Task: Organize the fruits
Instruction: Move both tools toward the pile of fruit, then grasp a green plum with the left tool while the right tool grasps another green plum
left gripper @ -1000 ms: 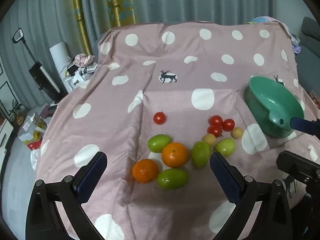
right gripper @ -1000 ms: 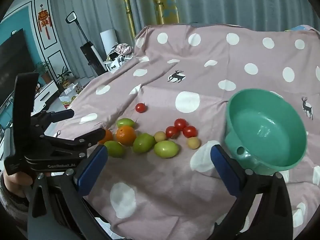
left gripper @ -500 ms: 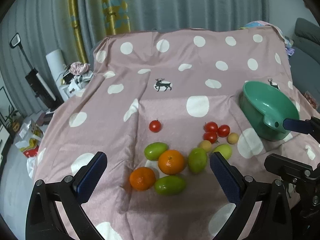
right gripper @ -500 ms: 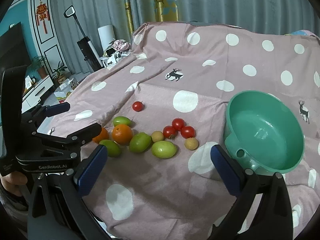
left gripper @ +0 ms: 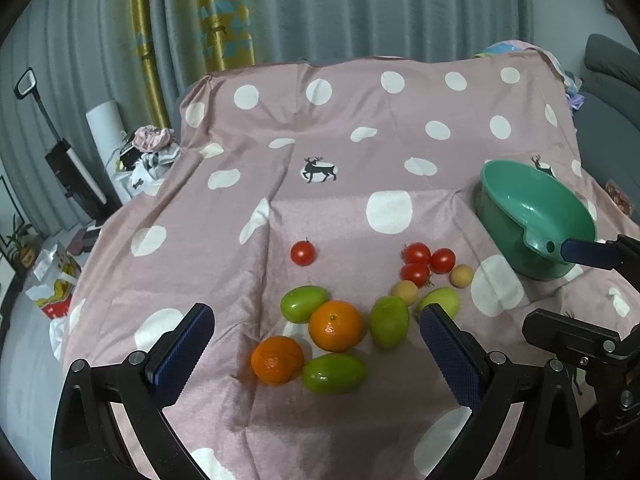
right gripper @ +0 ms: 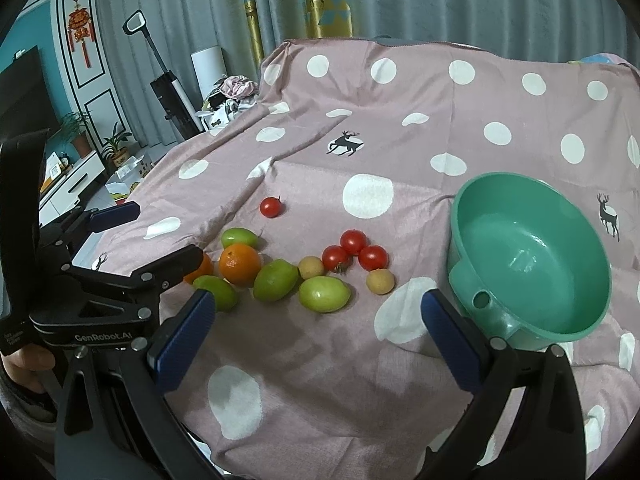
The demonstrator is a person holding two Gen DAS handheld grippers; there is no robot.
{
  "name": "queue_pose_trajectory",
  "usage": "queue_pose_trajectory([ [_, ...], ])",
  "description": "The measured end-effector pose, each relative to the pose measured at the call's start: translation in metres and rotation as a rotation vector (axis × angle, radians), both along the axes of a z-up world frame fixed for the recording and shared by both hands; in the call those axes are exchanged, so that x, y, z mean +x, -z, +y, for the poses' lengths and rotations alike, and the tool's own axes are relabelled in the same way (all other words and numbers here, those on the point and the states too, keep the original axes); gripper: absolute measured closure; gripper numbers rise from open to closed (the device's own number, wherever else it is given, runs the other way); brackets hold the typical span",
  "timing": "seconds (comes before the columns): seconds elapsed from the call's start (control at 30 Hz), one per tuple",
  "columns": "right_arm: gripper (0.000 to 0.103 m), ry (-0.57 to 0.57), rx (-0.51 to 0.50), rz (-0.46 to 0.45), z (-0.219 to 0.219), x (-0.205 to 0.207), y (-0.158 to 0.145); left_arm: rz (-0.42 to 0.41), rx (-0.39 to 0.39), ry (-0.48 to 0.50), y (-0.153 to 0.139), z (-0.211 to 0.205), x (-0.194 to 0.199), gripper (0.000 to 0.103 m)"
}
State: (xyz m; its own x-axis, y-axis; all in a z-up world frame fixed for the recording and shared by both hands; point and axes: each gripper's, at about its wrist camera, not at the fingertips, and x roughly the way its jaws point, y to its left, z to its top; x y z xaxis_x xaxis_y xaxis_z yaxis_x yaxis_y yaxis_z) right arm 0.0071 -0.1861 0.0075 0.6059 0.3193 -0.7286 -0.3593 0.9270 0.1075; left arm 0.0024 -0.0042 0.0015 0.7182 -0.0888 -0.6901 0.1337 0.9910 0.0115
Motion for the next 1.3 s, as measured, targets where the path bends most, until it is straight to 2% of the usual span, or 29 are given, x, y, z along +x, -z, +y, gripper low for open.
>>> queue_pose_trajectory([
  [0.17, 0.0, 0.005, 0.006, 0.0, -0.003, 0.0, 0.001, -0.006, 0.038, 0.007, 0.003, -0.003, 0.0, 0.001],
  [0.23, 0.0, 0.007, 0.009, 0.0, -0.003, 0.0, 0.001, 0.009, 0.015, 0.011, 0.002, -0.002, -0.001, 0.001],
  [0.5, 0.0, 0.012, 0.011, 0.005, -0.005, 0.0, 0.002, 0.012, 0.016, 0.015, 0.003, -0.003, 0.0, 0.001],
  [0.73, 0.0, 0.016, 0.007, 0.01, -0.009, -0.001, 0.007, 0.078, -0.088, 0.041, 0.01, 0.007, 0.006, 0.001],
  [0.87, 0.0, 0.01, 0.011, 0.021, -0.012, 0.0, 0.011, 0.142, -0.222, 0.102, 0.019, 0.017, 0.007, 0.001],
  [1.03, 0.0, -0.02, 0.031, 0.046, -0.015, -0.001, 0.024, 0.237, -0.361, 0.135, 0.036, 0.025, 0.005, 0.001],
  [1.1, 0.001, -0.043, 0.05, 0.076, -0.014, 0.0, 0.032, 0.234, -0.363, 0.137, 0.041, 0.025, 0.004, 0.001],
  [1.23, 0.006, -0.076, 0.073, 0.106, -0.01, 0.002, 0.042, 0.253, -0.432, 0.159, 0.046, 0.027, 0.005, 0.001],
  [1.3, 0.006, -0.085, 0.095, 0.121, -0.01, 0.005, 0.046, 0.243, -0.428, 0.165, 0.046, 0.027, 0.006, 0.001],
])
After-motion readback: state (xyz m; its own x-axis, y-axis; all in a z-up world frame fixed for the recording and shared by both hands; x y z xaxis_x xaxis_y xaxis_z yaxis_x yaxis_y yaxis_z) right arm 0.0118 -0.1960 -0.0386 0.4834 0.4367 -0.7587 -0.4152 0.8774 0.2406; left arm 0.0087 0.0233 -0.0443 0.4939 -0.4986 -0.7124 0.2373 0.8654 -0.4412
